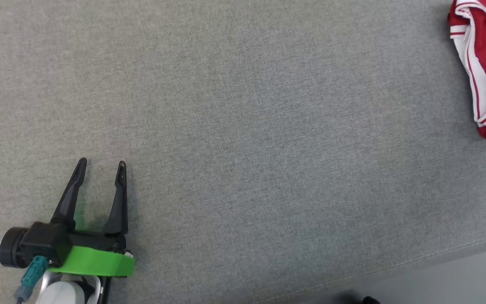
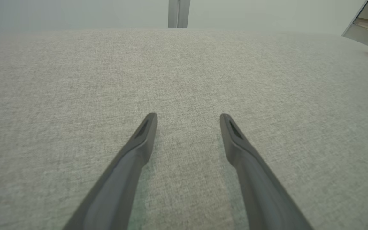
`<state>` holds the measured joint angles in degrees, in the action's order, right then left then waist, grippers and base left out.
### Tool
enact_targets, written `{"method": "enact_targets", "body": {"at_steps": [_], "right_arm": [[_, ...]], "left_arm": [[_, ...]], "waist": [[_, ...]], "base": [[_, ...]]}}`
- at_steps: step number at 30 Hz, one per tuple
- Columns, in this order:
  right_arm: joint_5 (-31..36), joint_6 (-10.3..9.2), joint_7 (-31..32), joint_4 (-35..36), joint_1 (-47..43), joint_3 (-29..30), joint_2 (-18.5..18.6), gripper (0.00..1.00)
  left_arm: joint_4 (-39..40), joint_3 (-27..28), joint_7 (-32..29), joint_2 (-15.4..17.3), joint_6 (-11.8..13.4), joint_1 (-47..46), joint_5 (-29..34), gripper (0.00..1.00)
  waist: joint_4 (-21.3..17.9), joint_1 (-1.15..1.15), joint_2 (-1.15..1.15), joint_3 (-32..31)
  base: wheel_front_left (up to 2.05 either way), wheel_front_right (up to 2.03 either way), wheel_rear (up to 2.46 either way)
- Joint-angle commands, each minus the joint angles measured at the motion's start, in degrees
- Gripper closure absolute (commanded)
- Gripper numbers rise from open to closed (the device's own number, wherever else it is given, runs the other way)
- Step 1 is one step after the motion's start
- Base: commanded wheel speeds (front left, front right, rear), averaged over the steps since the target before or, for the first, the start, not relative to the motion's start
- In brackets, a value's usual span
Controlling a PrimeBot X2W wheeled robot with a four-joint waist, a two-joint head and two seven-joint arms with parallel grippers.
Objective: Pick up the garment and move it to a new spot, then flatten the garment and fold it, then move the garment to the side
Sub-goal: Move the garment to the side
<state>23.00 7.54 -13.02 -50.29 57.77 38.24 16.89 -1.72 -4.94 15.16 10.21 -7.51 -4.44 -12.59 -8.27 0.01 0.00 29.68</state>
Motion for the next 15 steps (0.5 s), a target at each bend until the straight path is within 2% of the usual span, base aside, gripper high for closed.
{"method": "enact_targets", "body": {"at_steps": [1, 7, 15], "right_arm": [[-0.9, -0.11, -1.0, 0.9, -2.0, -1.2, -0.7, 0.00], [-7.0, -0.11, -2.1, 9.7, -11.9, -11.2, -4.9, 0.00], [-17.3, -0.11, -2.2, 27.8, -37.7, -24.4, -10.6, 0.00]], "left_arm": [[-0.4, 0.6, 0.0, -0.8, 0.0, 0.8, -0.3, 0.00], [-2.9, 2.6, 0.0, -4.2, 0.0, 4.1, -0.4, 0.00], [-5.0, 5.4, 0.0, -6.7, 0.0, 10.6, 0.3, 0.00]], "waist": [[0.0, -0.01, 0.00, -5.7], [2.3, -0.01, 0.00, -15.6], [6.5, -0.01, 0.00, -25.8]], "base": [[0.00, 0.00, 0.00], [0.00, 0.00, 0.00], [0.00, 0.00, 0.00]]}}
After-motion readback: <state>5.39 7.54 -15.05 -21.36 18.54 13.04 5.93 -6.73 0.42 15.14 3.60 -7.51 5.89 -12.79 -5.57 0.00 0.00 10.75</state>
